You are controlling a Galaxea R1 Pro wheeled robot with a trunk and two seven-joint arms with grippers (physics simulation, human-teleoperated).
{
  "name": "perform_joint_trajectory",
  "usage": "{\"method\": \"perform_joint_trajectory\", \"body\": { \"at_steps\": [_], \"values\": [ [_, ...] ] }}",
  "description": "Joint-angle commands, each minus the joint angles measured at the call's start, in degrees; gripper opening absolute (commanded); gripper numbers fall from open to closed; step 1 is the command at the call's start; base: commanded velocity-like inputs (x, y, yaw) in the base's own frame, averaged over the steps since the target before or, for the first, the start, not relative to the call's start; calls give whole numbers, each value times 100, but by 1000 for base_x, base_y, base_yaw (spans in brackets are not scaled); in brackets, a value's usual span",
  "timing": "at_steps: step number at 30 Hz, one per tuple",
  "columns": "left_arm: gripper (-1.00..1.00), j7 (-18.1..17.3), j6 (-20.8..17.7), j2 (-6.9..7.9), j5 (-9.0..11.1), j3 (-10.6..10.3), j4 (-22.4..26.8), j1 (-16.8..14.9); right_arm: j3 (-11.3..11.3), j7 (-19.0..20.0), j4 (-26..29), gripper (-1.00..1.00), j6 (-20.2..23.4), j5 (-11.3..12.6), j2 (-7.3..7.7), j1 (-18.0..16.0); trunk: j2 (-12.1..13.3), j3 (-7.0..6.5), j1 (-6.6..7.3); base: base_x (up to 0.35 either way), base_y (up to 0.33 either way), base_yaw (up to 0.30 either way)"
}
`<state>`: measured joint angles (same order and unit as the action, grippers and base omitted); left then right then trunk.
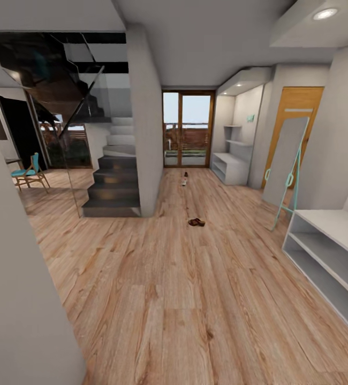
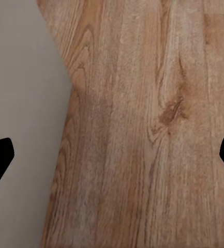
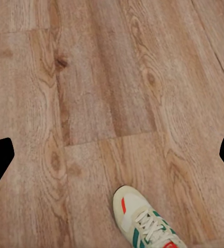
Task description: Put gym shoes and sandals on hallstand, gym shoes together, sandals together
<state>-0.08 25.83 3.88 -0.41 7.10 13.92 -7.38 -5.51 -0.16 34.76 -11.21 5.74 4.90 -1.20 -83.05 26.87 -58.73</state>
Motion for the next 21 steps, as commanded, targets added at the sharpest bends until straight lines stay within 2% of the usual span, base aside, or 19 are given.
{"method": "perform_joint_trajectory", "body": {
  "at_steps": [1,8,21],
  "values": [
    [100,-1,19,-1,-5,14,-4,-5,12,-2,-2,100,-21,59,2,-3,-3,6,0,23,0,-24],
    [100,-1,24,-1,-8,15,-3,-5,19,4,6,100,-25,53,2,-3,-3,6,0,158,0,-11],
    [100,-1,36,7,-7,19,-3,-8,23,8,14,100,-161,51,2,-3,-3,6,0,311,0,-1]
  ]
}}
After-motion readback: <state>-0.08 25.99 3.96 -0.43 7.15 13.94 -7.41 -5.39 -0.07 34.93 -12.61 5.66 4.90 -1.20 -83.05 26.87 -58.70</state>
